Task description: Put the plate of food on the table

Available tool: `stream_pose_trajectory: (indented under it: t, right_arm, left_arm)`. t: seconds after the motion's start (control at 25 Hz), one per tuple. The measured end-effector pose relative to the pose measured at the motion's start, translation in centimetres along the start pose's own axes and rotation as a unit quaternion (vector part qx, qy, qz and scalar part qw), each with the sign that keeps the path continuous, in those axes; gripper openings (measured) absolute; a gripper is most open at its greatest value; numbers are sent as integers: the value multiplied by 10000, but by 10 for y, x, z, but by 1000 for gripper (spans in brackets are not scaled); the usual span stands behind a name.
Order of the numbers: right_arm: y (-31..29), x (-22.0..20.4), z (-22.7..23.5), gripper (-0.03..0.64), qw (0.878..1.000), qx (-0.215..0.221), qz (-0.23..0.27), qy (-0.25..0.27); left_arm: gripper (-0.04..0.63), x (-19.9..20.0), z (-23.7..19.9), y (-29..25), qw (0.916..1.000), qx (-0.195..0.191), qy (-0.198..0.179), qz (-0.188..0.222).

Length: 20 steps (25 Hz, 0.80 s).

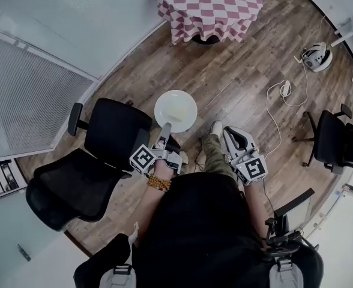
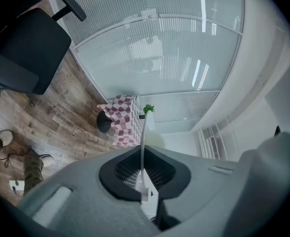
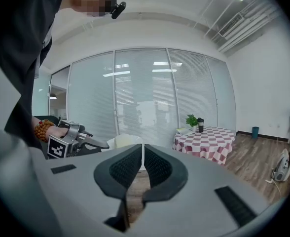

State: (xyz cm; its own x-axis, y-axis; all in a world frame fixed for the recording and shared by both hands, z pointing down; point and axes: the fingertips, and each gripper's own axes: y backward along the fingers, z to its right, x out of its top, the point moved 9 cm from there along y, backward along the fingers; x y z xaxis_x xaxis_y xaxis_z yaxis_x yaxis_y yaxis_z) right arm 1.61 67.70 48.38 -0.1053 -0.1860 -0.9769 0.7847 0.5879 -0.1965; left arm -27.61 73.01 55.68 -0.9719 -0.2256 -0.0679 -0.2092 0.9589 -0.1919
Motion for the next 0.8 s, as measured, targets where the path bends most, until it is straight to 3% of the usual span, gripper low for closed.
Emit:
stream_pose_trajectory:
  t: [0.36,0.8]
  right_arm:
    - [-22,10,83,14,9996,115,28,-247]
    - [-15,9,196,14,9984,-45,-9,-563]
  left_arm:
    - [12,-9,23,-75,9998,102,-157,-8]
    - [12,-59,53,-176,9996,66,-237,-121]
